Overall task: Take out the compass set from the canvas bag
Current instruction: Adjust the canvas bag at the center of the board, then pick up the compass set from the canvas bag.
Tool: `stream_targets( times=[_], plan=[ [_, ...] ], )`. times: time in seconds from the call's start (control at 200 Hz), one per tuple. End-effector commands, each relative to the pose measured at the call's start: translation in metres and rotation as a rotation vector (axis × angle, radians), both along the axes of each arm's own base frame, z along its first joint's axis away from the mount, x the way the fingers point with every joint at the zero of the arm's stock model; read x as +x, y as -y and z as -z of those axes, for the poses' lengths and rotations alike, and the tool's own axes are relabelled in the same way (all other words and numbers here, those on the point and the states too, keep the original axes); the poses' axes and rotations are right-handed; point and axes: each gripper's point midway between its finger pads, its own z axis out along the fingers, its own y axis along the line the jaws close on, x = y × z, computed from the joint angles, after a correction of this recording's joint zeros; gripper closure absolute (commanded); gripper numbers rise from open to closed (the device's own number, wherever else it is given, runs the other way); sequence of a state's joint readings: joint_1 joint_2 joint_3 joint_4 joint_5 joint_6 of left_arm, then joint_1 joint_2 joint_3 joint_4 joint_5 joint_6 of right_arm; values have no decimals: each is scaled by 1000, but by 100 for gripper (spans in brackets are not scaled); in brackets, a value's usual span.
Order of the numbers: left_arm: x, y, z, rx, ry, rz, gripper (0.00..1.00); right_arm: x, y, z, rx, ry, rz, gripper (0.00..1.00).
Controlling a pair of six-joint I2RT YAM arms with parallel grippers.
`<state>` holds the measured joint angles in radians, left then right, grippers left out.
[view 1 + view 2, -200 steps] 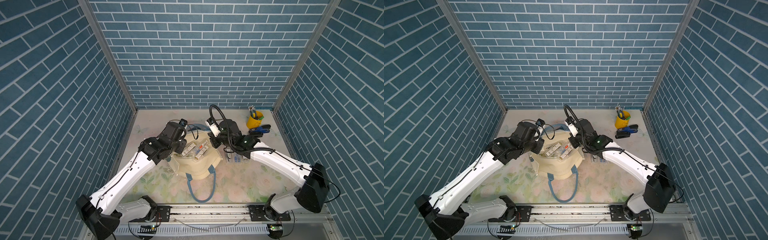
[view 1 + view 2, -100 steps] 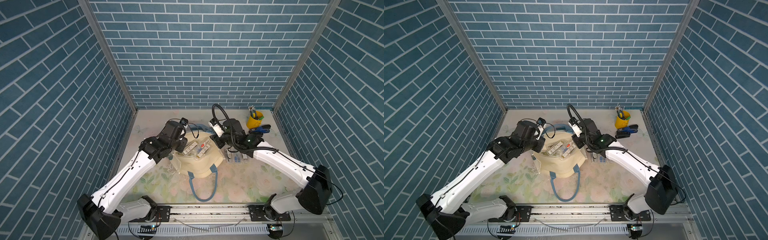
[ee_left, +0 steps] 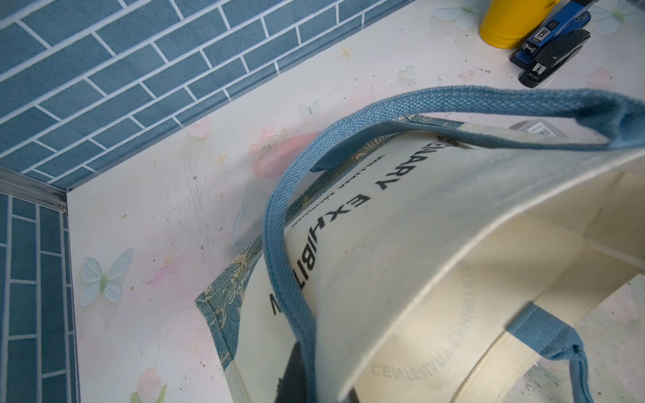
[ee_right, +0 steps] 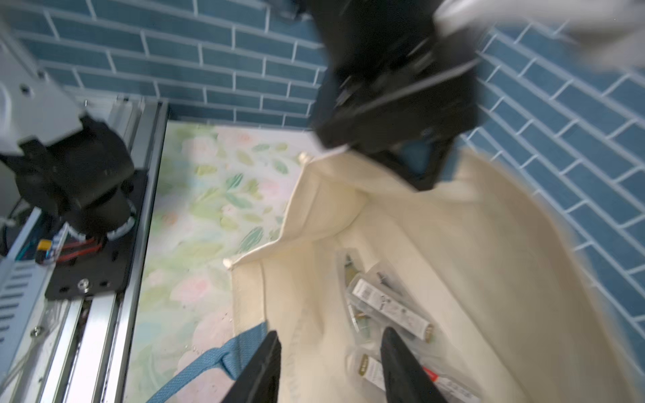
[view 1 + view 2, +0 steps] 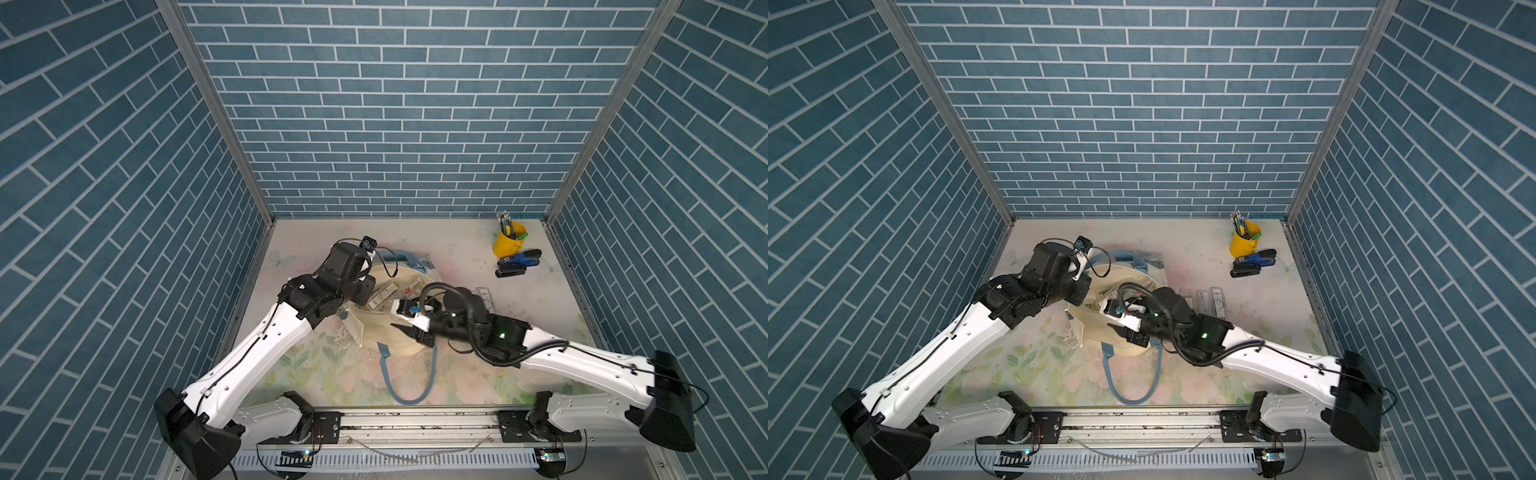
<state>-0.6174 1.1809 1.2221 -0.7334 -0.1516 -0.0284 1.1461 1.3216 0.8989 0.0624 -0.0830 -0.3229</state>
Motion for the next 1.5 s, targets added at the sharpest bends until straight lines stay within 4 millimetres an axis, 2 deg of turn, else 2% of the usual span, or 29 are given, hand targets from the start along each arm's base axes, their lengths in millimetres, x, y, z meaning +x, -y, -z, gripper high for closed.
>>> stream_targets(
  times=[0.0, 0.09, 0.17, 0.265, 0.37, 0.51, 0.645, 0.71, 0.775, 0.855, 0.94, 1.095, 1.395, 1.49],
  plan=[
    [3, 5, -23, -61, 71, 15, 100, 21, -11, 39, -43, 40, 59, 52],
    [1, 4, -23, -67, 73, 17, 100, 35, -18, 70, -59, -13, 127, 51],
    [-1, 5, -25, -79, 77, 21, 100, 58, -20, 94, -65, -79, 254, 52],
    [-2, 6, -24, -89, 73, 28, 100, 82, -22, 110, -55, -165, 419, 52],
    [-3, 6, -25, -90, 75, 30, 100, 101, -27, 111, 43, -289, 588, 51],
    [-4, 8, -25, -110, 73, 35, 100, 115, -27, 109, 229, -469, 774, 53],
    [-5, 10, -22, -120, 67, 41, 100, 118, -35, 99, 390, -612, 819, 54],
    [-6, 10, -23, -126, 66, 42, 100, 127, -32, 96, 485, -682, 856, 56],
    [-7, 12, -25, -137, 68, 50, 100, 144, -20, 96, 594, -770, 937, 69],
    [-6, 13, -25, -140, 66, 52, 100, 159, -14, 96, 652, -835, 996, 70],
    [-6, 15, -25, -148, 62, 58, 100, 165, -14, 95, 721, -883, 1007, 66],
    [-9, 17, -25, -159, 58, 68, 100, 166, -14, 106, 757, -963, 1041, 60],
    [-10, 17, -25, -161, 59, 70, 100, 159, -24, 127, 741, -1103, 1037, 59],
    [-10, 16, -24, -160, 61, 68, 100, 157, -23, 131, 715, -1119, 1050, 55]
  ],
)
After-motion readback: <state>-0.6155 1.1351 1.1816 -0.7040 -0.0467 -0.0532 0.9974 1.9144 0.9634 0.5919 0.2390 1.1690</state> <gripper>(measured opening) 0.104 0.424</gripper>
